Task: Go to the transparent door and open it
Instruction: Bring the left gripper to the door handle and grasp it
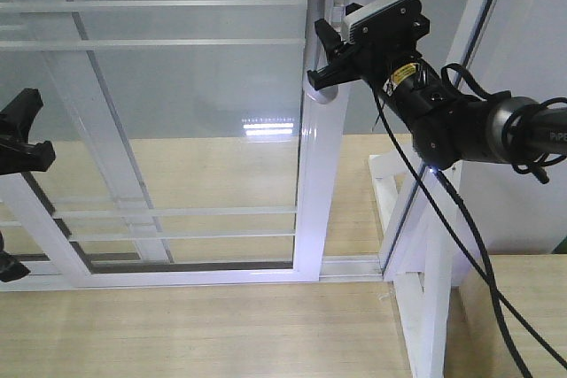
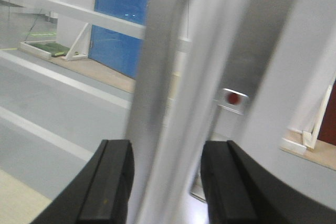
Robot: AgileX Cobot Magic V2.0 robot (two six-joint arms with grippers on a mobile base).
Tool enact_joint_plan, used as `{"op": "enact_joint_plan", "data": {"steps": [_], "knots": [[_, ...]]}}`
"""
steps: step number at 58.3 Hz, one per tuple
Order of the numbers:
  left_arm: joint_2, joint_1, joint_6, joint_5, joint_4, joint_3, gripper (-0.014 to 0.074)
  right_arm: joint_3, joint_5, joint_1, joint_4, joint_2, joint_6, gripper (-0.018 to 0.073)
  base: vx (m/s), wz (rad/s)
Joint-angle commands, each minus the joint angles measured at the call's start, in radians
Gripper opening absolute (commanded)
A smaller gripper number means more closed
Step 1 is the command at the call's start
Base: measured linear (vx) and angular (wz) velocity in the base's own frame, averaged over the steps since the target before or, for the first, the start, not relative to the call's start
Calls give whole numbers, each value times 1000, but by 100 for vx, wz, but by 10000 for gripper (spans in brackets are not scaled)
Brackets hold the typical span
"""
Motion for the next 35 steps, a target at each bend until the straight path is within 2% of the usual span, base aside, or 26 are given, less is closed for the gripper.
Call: {"op": "enact_joint_plan", "data": {"steps": [1,7,11,16,19,25,31,35], "knots": [[-13,-6,-8,-95,-7,-32,461,-24,-52,-3,64,-70,-19,385,0,0],[-13,-6,-37,-98,26,-32,461,-24,-16,-3,155,-90,-70,385,0,0],[-10,-6,-97,-114,79,-32,461,-24,6,-3,209,-107,-118,385,0,0],[19,-6,-224,-176,180,-34,461,-24,30,-3,276,-126,-171,385,0,0],[59,-6,-325,-248,269,-39,461,-24,37,-3,316,-135,-198,385,0,0],[160,-6,-444,-376,380,-65,461,-24,36,-3,365,-138,-234,385,0,0],[279,-6,-503,-457,455,-124,461,-24,44,-3,396,-138,-263,385,0,0],[357,-7,-512,-485,488,-177,461,-24,44,-3,407,-138,-265,385,0,0]]}}
